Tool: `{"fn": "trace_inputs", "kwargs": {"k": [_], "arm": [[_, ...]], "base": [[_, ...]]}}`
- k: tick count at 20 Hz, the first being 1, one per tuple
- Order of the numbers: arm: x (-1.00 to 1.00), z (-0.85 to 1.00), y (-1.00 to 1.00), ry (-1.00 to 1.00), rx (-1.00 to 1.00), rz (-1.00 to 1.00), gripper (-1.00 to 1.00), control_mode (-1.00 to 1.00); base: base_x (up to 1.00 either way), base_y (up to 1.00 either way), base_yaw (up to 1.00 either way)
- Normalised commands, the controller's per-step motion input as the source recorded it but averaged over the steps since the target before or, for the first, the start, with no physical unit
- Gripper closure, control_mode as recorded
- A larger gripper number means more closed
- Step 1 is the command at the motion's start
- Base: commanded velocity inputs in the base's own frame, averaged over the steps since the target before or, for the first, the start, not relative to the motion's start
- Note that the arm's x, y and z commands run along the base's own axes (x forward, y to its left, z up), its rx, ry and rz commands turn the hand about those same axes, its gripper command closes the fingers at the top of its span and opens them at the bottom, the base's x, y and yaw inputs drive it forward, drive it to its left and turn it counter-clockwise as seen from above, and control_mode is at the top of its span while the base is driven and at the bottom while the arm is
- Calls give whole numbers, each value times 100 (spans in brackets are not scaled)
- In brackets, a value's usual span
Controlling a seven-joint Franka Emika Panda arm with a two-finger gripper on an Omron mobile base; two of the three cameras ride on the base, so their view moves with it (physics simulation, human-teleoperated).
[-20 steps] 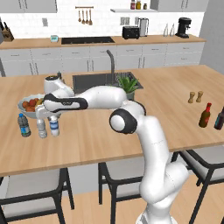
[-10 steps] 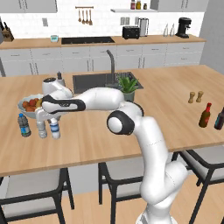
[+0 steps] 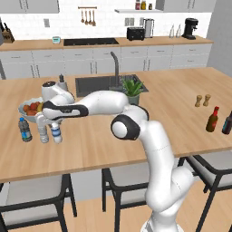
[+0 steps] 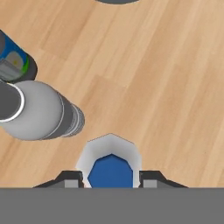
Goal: Move the plastic bottles in the middle to the plastics group, and the glass bottles in the middle to the glass group.
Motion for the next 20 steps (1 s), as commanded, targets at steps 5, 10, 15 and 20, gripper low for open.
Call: {"fn": "trace_inputs", "kwargs": {"k": [5, 10, 15, 20], "arm": [[-1, 0, 0, -1, 0, 0, -100, -100], [0, 0, 0, 0, 0, 0, -100, -100], [0, 0, -2, 0, 0, 0, -100, -100], [0, 0, -20, 0, 0, 0, -100, -100]], "base": [[0, 0, 0], [0, 0, 0], [0, 0, 0], [0, 0, 0]]}}
